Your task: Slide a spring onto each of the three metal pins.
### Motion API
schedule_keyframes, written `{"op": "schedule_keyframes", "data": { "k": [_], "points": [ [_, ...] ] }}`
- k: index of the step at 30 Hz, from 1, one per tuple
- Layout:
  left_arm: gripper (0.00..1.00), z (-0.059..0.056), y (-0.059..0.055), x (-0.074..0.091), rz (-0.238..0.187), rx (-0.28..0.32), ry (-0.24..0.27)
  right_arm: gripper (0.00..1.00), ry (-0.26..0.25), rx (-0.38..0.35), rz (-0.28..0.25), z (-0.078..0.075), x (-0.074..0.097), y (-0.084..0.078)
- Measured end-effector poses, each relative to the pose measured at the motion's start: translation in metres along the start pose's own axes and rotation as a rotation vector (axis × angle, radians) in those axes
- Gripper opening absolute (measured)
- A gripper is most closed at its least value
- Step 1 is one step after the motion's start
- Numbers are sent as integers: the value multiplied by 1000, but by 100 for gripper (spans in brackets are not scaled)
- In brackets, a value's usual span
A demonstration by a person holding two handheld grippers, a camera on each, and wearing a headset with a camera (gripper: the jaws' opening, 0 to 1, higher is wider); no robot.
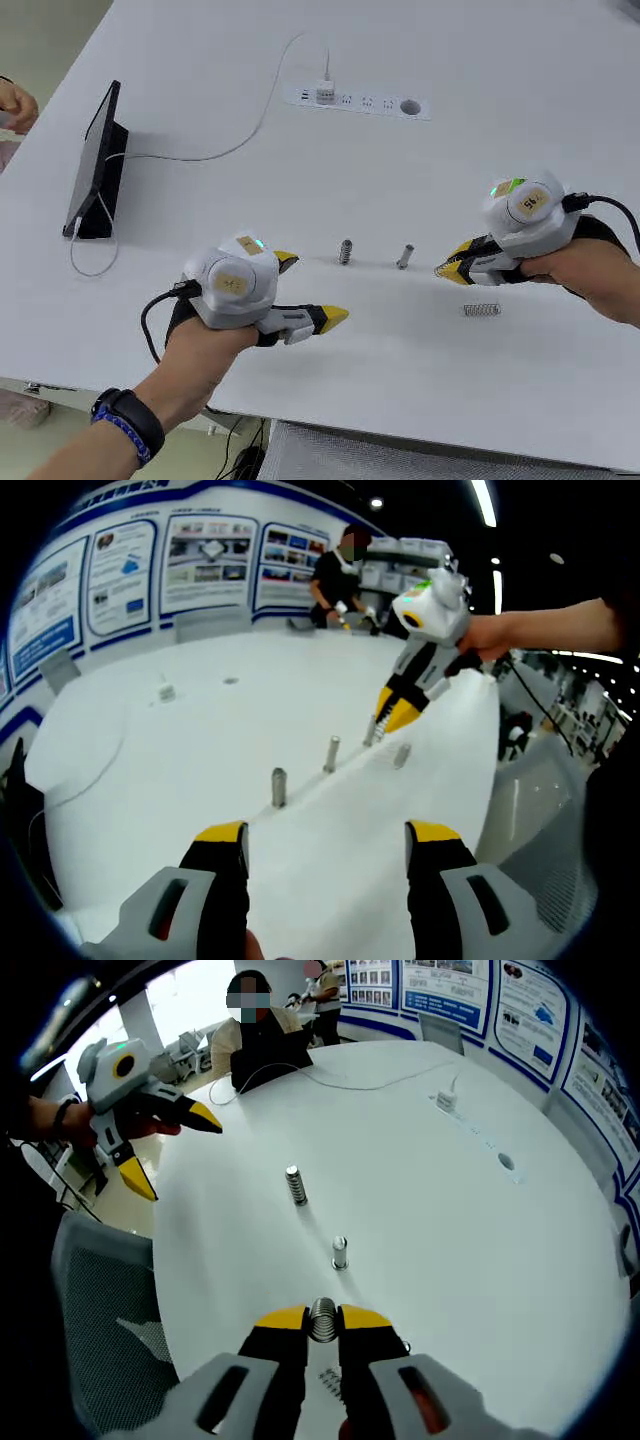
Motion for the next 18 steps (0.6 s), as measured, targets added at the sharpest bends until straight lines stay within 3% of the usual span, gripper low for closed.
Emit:
{"op": "schedule_keyframes", "data": {
  "k": [18],
  "points": [
    [66,9,-4,9,3,19,20,13,-7,14,-15,-13,-14,20]
  ]
}}
Point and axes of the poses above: the centre of the closed fingertips' face, and the gripper's own axes: x roughly backward along the fingers, z roughly to its left, y roughly out of its top, the point moved 2 cm from there along x, roughly backward along the fingers, and after that the axes turned 13 degrees about -z, right-handed, at the moved point
